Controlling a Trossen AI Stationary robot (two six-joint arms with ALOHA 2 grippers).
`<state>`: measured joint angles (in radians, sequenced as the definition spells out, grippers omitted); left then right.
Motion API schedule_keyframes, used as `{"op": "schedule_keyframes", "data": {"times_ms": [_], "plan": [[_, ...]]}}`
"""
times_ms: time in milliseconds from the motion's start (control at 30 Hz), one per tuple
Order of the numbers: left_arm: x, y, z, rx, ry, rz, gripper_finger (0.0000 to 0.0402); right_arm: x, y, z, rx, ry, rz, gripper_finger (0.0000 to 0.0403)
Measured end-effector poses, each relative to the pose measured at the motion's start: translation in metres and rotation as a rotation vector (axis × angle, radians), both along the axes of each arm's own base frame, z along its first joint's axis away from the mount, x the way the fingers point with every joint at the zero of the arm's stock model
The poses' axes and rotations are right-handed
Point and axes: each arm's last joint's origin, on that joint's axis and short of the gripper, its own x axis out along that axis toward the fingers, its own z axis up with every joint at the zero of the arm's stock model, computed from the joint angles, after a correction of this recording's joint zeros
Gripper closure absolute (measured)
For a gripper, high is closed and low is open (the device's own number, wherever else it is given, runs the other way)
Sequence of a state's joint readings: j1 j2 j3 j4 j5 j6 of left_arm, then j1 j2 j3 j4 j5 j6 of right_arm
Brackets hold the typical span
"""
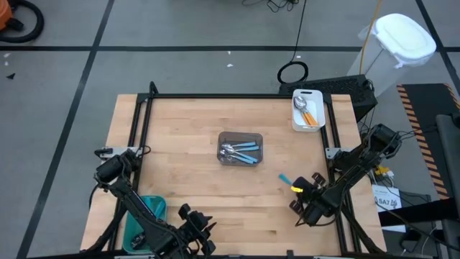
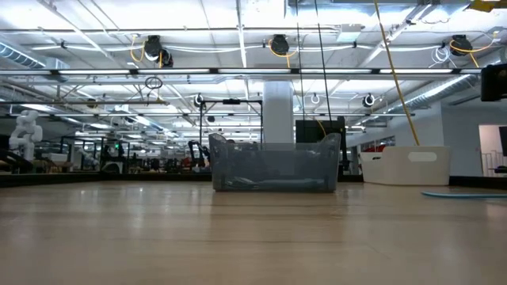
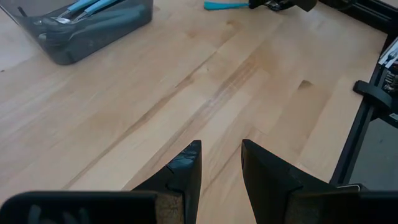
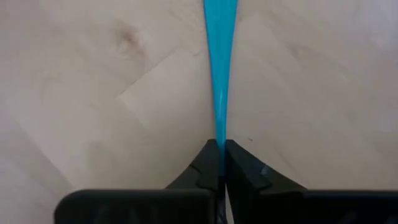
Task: Sort silverware by color (type)
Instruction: Put the dark blue spoon into the blue bin
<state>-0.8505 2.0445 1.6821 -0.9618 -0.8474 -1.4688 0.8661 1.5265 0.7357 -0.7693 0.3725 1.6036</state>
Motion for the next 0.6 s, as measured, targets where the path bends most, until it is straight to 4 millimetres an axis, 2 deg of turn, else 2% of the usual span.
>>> {"op": "schedule_keyframes", "data": {"times_ms": [167, 467, 600], "plan": [[0.0, 0.0, 0.0, -0.003, -0.002, 0.0, 0.0289, 0.005, 0.005, 0.003, 0.012, -0.025, 0.079, 0.0398], [0.004, -0.003, 0.002, 0.01, -0.063, -0.005, 0.0289, 0.022, 0.024, 0.024, -0.032, -0.174, 0.26, 0.0399], [0.01, -0.008, -0.004, 0.05, -0.096, -0.033, 0.0289, 0.029, 0.031, 0.032, -0.067, -0.214, 0.372, 0.0399]]}}
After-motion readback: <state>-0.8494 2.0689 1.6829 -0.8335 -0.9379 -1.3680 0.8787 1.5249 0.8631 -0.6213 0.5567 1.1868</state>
